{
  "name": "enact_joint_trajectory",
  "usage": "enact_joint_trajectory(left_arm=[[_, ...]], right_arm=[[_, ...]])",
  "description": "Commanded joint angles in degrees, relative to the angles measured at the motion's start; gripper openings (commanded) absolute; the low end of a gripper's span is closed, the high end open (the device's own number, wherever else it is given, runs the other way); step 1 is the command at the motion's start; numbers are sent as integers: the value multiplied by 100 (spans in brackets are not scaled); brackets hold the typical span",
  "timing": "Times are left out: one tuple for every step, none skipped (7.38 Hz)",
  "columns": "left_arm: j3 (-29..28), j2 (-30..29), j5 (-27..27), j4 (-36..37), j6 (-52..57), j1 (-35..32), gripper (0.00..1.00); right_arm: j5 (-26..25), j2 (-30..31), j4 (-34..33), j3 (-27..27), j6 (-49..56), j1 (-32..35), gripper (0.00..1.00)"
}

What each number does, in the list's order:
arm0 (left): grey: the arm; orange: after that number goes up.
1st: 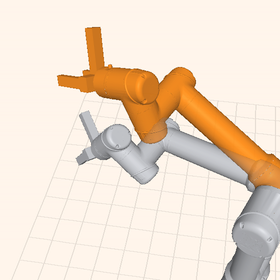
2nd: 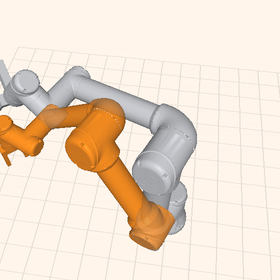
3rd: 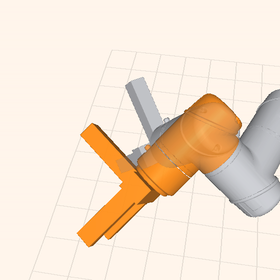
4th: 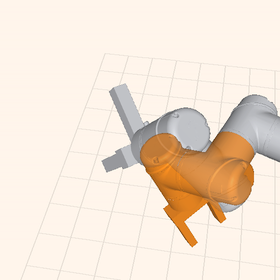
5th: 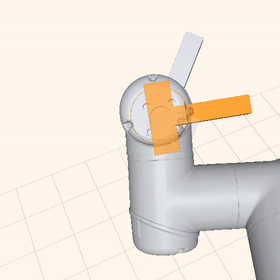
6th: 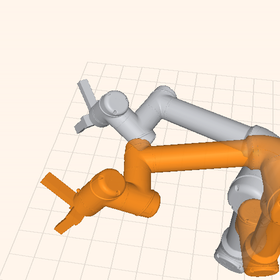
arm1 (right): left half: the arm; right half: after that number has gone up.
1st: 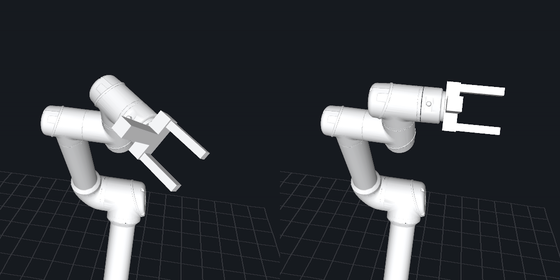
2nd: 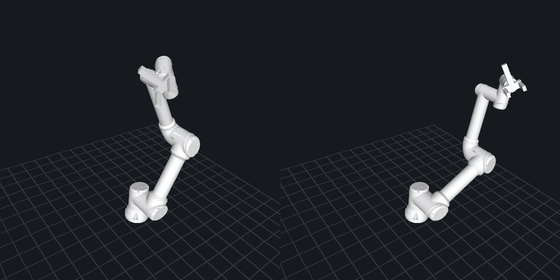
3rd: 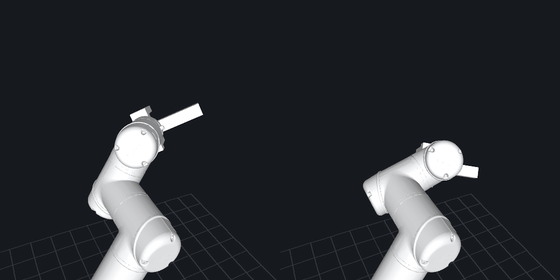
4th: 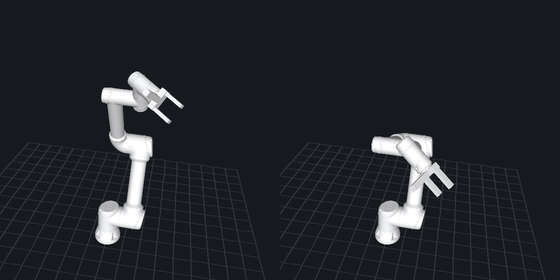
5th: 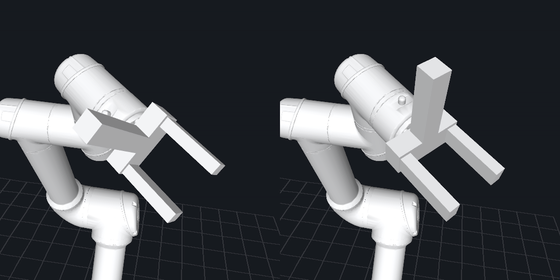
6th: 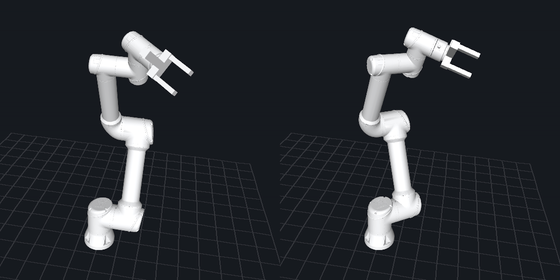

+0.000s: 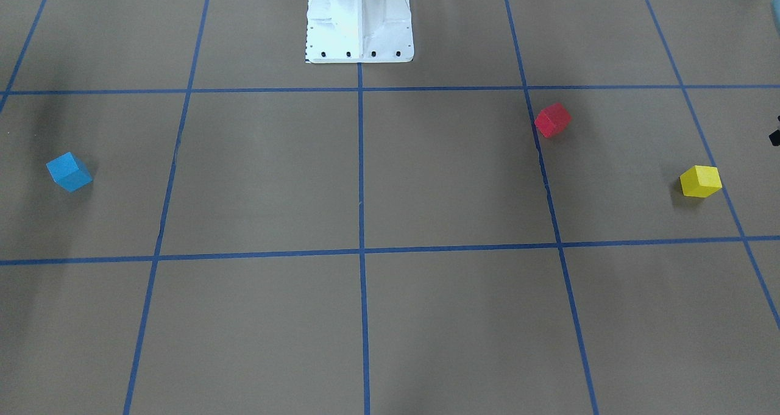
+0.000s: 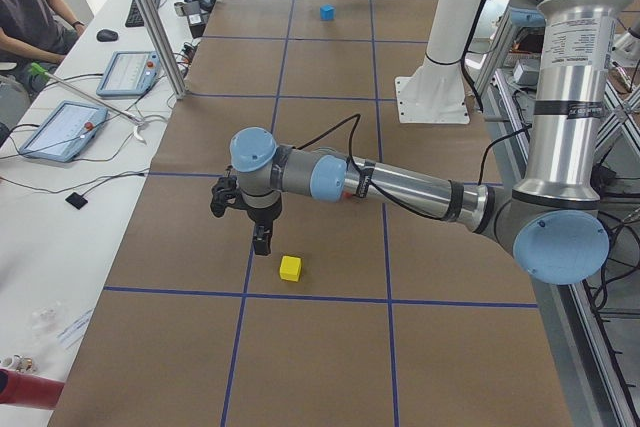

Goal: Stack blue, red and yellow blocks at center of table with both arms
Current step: 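Move the right gripper down over the blue cube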

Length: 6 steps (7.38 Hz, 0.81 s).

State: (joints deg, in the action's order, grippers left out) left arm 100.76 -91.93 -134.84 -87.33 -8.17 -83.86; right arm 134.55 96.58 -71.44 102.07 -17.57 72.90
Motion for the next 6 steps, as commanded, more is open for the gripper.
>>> enact_joint_trajectory(left_arm=[[22,0,2,-3,-1,1,100],[22,0,2,5,-1,1,100],[22,0,-7,-3,-1,1,100],[14,9,2,-3,-1,1,100],[5,9,-7,-3,-1,1,100],[5,9,2,5,-1,1,100]], right_arm=[[-445,483,1127,-3,52,-878,100],[-465,511,1219,-3,52,-1074,100],[-482,511,1220,-3,52,-1311,100],[-683,511,1228,-12,52,-1504,100],[-946,476,1220,-20,61,-1776,99],[-1122,441,1228,-20,78,-2014,98]])
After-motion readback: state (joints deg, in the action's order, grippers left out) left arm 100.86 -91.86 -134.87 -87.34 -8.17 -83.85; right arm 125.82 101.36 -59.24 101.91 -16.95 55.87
